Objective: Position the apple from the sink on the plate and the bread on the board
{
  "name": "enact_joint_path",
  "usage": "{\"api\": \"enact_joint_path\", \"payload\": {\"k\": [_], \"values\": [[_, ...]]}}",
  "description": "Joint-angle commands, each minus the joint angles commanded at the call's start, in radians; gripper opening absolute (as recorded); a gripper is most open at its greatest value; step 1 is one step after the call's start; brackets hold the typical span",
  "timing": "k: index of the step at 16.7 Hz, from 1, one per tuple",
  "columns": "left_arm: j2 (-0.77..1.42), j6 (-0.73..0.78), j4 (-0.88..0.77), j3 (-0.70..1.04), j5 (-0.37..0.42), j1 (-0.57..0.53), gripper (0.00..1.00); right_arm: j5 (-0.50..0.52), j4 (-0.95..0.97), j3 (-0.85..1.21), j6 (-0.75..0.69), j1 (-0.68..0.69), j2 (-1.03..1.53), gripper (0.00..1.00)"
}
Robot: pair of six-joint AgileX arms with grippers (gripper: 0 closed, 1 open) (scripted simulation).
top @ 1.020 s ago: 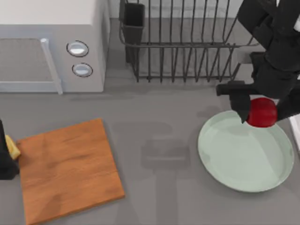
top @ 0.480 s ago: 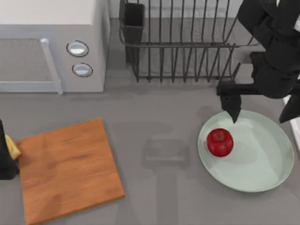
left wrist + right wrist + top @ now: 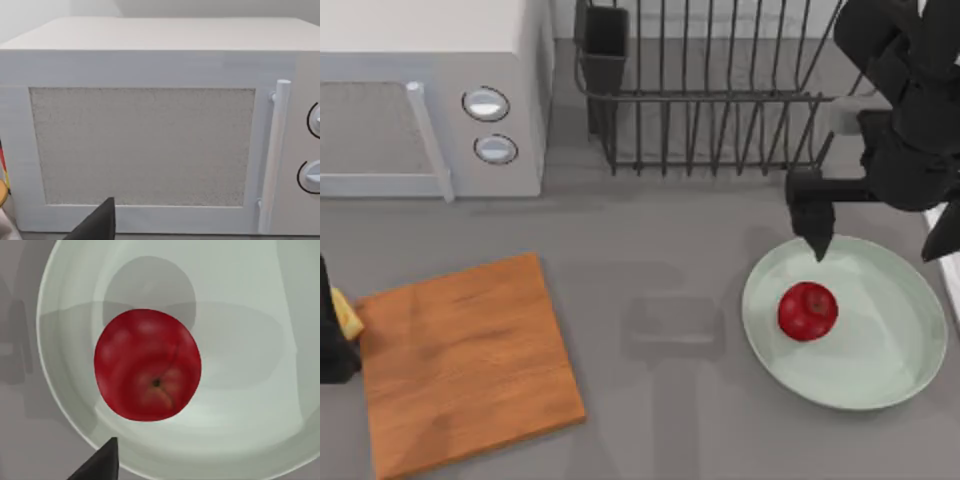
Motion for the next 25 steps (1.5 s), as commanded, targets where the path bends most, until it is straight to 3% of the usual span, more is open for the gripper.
{"api": "enact_joint_path", "payload": {"k": [7,19,25], "values": [[0.0,0.0,0.0,0.0,0.0,0.0,1.0,0.0,0.257,-0.316,-0.088,-0.085,-0.383,1.0],[0.0,0.0,0.0,0.0,0.0,0.0,1.0,0.0,0.992,-1.234,-0.341,-0.328,-1.556,1.0],[0.0,0.0,0.0,0.0,0.0,0.0,1.0,-0.001,1.207,-1.487,-0.415,-0.399,-1.824,1.0]]}}
